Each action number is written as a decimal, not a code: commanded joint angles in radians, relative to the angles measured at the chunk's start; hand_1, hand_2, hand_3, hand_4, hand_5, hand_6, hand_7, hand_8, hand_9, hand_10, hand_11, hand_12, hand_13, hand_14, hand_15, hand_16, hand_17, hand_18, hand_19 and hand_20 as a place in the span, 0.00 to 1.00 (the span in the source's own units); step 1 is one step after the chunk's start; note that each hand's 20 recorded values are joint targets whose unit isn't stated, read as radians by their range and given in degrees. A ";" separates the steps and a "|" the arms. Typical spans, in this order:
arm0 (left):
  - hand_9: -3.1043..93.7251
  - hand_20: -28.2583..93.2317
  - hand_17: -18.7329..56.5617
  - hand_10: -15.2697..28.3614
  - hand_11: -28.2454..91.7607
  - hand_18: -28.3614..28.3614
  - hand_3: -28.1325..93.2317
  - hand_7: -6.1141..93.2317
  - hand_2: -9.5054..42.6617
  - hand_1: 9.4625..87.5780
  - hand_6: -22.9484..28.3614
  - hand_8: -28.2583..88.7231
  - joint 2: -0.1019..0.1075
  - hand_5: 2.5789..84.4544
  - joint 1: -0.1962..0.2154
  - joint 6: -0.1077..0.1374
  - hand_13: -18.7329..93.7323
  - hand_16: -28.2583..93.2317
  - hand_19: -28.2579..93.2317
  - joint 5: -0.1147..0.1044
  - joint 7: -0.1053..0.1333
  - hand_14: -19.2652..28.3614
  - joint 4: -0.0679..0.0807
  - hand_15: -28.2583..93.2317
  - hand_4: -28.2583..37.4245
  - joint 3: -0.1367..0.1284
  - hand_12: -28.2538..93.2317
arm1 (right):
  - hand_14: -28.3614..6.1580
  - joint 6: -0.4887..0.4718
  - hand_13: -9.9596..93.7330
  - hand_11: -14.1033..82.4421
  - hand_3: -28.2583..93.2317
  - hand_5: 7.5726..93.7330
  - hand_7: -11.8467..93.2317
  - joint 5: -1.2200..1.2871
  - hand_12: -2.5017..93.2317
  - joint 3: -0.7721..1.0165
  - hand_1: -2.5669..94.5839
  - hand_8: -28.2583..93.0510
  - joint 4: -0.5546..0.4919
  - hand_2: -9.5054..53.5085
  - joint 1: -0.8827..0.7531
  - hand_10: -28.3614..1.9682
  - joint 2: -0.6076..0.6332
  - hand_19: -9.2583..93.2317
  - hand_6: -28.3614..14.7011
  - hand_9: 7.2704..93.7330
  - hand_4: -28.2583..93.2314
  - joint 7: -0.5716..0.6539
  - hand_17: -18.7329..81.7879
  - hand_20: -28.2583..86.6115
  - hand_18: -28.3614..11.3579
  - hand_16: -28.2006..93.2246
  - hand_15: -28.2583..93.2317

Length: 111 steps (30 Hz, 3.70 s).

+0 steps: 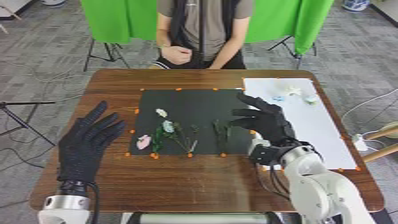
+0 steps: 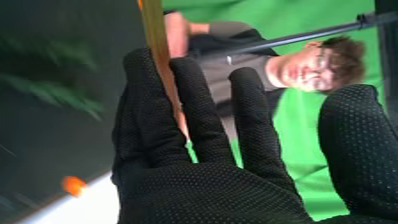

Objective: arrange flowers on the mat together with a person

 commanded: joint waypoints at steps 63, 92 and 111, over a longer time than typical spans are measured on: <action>0.40 0.23 0.17 0.81 0.41 0.98 0.86 0.16 0.32 0.12 0.56 0.17 0.016 0.36 -0.029 0.017 0.41 0.17 0.74 -0.004 -0.007 0.98 0.028 0.61 0.00 0.070 0.33 | 0.18 0.243 0.54 0.31 0.94 0.47 0.23 -0.155 0.15 -0.084 0.19 0.12 -0.004 0.29 0.031 0.30 0.208 0.64 0.64 0.56 0.00 -0.102 0.24 0.43 0.18 0.31 0.61; 0.40 0.22 0.17 0.82 0.42 0.98 0.86 0.16 0.33 0.12 0.57 0.17 0.078 0.36 -0.023 0.039 0.41 0.16 0.75 -0.023 0.024 0.98 -0.002 0.61 0.00 0.084 0.33 | 0.36 0.226 0.71 0.36 0.94 0.42 0.24 -0.994 0.15 -0.398 0.31 0.12 0.475 0.11 0.613 0.34 0.568 0.78 0.68 0.66 0.00 0.559 0.35 0.39 0.14 0.29 0.70; 0.40 0.21 0.17 0.83 0.43 0.98 0.86 0.17 0.32 0.13 0.57 0.16 0.067 0.36 -0.037 0.002 0.41 0.16 0.76 -0.023 0.008 0.98 -0.009 0.61 0.00 0.068 0.33 | 0.41 -0.036 0.68 0.36 0.95 0.31 0.25 -0.985 0.15 -0.556 0.33 0.12 0.694 0.06 0.781 0.37 0.551 0.77 0.77 0.59 0.00 0.603 0.33 0.34 0.17 0.28 0.70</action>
